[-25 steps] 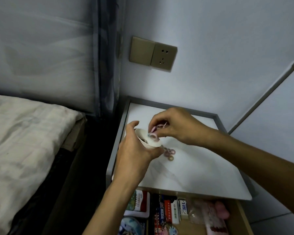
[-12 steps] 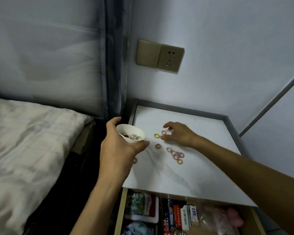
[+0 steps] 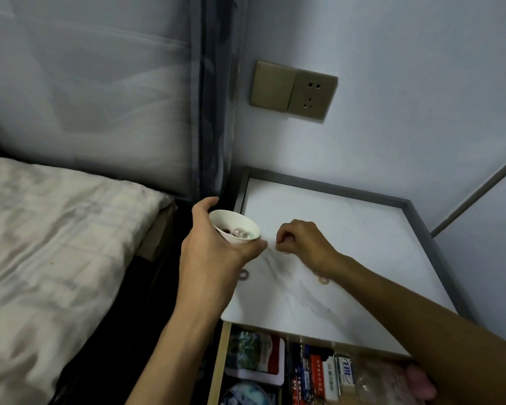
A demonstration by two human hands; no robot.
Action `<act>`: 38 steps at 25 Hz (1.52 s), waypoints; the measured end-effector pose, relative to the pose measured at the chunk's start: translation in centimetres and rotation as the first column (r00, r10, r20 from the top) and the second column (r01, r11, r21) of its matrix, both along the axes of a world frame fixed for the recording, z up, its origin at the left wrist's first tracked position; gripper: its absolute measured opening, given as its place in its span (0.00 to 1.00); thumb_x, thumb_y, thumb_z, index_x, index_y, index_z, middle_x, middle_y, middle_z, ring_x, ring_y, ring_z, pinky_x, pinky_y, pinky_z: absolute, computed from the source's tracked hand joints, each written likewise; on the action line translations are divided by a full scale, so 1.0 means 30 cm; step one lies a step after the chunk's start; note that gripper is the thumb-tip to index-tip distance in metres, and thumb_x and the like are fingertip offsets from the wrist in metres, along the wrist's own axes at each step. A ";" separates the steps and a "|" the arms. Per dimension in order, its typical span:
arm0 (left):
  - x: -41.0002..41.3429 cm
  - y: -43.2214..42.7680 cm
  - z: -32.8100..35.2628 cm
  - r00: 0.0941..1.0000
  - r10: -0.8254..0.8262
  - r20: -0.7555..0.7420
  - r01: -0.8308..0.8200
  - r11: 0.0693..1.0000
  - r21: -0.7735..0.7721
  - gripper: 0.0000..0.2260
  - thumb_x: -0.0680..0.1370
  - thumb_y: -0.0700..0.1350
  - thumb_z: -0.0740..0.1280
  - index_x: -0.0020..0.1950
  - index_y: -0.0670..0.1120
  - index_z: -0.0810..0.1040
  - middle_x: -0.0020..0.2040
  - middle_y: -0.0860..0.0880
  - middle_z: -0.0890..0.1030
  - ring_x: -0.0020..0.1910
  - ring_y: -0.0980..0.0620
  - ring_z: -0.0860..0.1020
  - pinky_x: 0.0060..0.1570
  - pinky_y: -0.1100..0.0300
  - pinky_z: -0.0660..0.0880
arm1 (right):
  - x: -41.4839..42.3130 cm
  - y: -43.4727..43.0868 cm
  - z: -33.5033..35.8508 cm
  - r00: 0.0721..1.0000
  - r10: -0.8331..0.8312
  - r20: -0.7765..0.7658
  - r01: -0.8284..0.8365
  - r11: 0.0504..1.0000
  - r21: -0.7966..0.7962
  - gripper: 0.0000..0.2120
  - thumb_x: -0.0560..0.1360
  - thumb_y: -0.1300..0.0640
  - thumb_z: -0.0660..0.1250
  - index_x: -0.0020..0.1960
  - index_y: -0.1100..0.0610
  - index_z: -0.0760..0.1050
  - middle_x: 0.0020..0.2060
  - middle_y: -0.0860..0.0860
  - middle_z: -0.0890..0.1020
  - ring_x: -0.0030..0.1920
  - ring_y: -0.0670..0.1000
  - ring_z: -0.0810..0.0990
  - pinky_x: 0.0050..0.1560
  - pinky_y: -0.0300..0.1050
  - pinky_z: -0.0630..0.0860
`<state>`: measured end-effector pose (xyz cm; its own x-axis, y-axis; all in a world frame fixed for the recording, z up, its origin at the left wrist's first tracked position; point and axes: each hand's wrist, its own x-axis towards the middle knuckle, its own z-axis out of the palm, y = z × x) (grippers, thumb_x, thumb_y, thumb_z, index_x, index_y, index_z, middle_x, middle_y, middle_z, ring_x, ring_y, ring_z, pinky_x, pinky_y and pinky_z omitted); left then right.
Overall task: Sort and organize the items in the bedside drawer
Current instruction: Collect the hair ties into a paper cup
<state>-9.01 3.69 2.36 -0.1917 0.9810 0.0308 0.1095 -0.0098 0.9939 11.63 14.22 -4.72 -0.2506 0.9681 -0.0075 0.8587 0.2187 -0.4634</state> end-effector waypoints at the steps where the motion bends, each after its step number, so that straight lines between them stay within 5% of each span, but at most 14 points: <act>1: 0.004 -0.003 0.000 1.000 -0.010 0.006 0.010 1.000 -0.002 0.39 0.66 0.41 0.80 0.72 0.53 0.65 0.57 0.50 0.73 0.43 0.59 0.74 0.23 0.74 0.70 | -0.006 -0.007 -0.007 1.000 -0.002 0.022 0.002 1.000 0.018 0.02 0.73 0.62 0.71 0.44 0.57 0.81 0.38 0.48 0.80 0.38 0.45 0.78 0.43 0.37 0.74; 4: 0.012 -0.011 0.000 1.000 -0.015 -0.026 0.015 1.000 -0.002 0.39 0.66 0.42 0.80 0.72 0.53 0.64 0.56 0.51 0.72 0.43 0.60 0.73 0.24 0.75 0.70 | -0.006 -0.006 -0.014 0.983 0.023 0.182 -0.027 0.999 0.018 0.06 0.74 0.63 0.67 0.47 0.54 0.80 0.43 0.49 0.81 0.43 0.49 0.79 0.47 0.43 0.78; 7: 0.018 -0.017 -0.004 0.999 -0.015 -0.051 0.015 1.000 0.001 0.40 0.65 0.44 0.81 0.72 0.54 0.64 0.56 0.52 0.73 0.46 0.57 0.75 0.31 0.70 0.74 | -0.001 -0.021 0.022 0.985 -0.013 0.174 0.015 1.000 -0.013 0.07 0.72 0.64 0.67 0.44 0.54 0.81 0.38 0.48 0.81 0.40 0.48 0.82 0.41 0.41 0.77; 11: 0.018 -0.014 -0.011 0.996 -0.007 -0.090 0.010 1.000 0.028 0.41 0.64 0.46 0.81 0.72 0.54 0.64 0.55 0.54 0.74 0.51 0.54 0.75 0.42 0.69 0.71 | -0.041 -0.070 0.243 0.942 -0.097 -0.322 0.103 0.995 0.002 0.06 0.71 0.69 0.70 0.42 0.59 0.82 0.32 0.53 0.84 0.32 0.43 0.82 0.40 0.37 0.76; 14: 0.035 -0.013 -0.013 0.993 -0.024 -0.113 0.026 0.999 0.021 0.42 0.63 0.47 0.81 0.72 0.55 0.64 0.56 0.53 0.76 0.51 0.54 0.77 0.45 0.63 0.76 | -0.102 -0.143 0.431 0.863 0.097 -0.496 -0.117 0.993 -0.010 0.04 0.72 0.69 0.71 0.46 0.63 0.82 0.37 0.57 0.85 0.38 0.49 0.84 0.44 0.39 0.80; 16: 0.051 -0.019 -0.009 0.993 -0.057 -0.106 0.060 0.998 0.028 0.43 0.63 0.46 0.82 0.72 0.56 0.63 0.54 0.54 0.77 0.49 0.56 0.79 0.47 0.57 0.79 | -0.147 -0.202 0.475 0.899 0.235 -0.369 -0.255 0.967 -0.005 0.05 0.72 0.66 0.73 0.46 0.58 0.83 0.39 0.51 0.85 0.40 0.46 0.84 0.46 0.40 0.81; 19: 0.076 -0.031 0.001 0.990 -0.112 -0.089 0.116 0.992 0.040 0.44 0.63 0.44 0.81 0.73 0.56 0.62 0.53 0.58 0.77 0.48 0.61 0.78 0.46 0.65 0.76 | -0.157 -0.251 0.474 0.931 0.309 -0.196 -0.312 0.950 0.018 0.07 0.72 0.61 0.74 0.50 0.55 0.84 0.43 0.47 0.85 0.44 0.44 0.84 0.49 0.41 0.81; 24: 0.071 -0.028 -0.002 0.993 -0.069 -0.101 0.072 0.997 0.034 0.44 0.61 0.45 0.83 0.72 0.55 0.64 0.56 0.53 0.75 0.51 0.55 0.76 0.51 0.55 0.78 | -0.011 -0.215 0.459 0.931 0.096 -0.353 -0.096 0.995 0.017 0.08 0.76 0.65 0.69 0.51 0.56 0.83 0.45 0.48 0.85 0.41 0.44 0.83 0.44 0.37 0.79; 29: 0.061 -0.027 -0.005 0.995 -0.053 -0.087 0.057 0.997 0.042 0.43 0.62 0.46 0.82 0.72 0.56 0.64 0.56 0.53 0.74 0.54 0.51 0.76 0.52 0.48 0.80 | 0.167 -0.187 0.178 0.971 -0.155 0.182 0.184 0.970 -0.158 0.13 0.73 0.48 0.73 0.56 0.52 0.80 0.47 0.46 0.80 0.43 0.43 0.77 0.42 0.36 0.71; 33: 0.063 -0.019 -0.009 0.994 -0.047 -0.095 0.051 0.998 0.037 0.43 0.62 0.46 0.82 0.72 0.55 0.64 0.56 0.52 0.73 0.54 0.50 0.76 0.52 0.48 0.80 | 0.141 -0.205 0.038 0.958 -0.263 0.115 0.274 0.957 -0.092 0.10 0.73 0.51 0.74 0.51 0.52 0.79 0.41 0.46 0.78 0.40 0.45 0.77 0.40 0.38 0.72; 38: 0.062 -0.013 -0.017 0.994 -0.043 -0.097 0.046 0.999 0.028 0.43 0.62 0.47 0.82 0.72 0.56 0.64 0.57 0.52 0.74 0.54 0.49 0.77 0.51 0.47 0.80 | 0.144 -0.180 0.010 0.956 -0.292 0.038 0.294 0.950 -0.109 0.03 0.75 0.60 0.71 0.44 0.53 0.79 0.40 0.48 0.80 0.34 0.43 0.77 0.30 0.27 0.68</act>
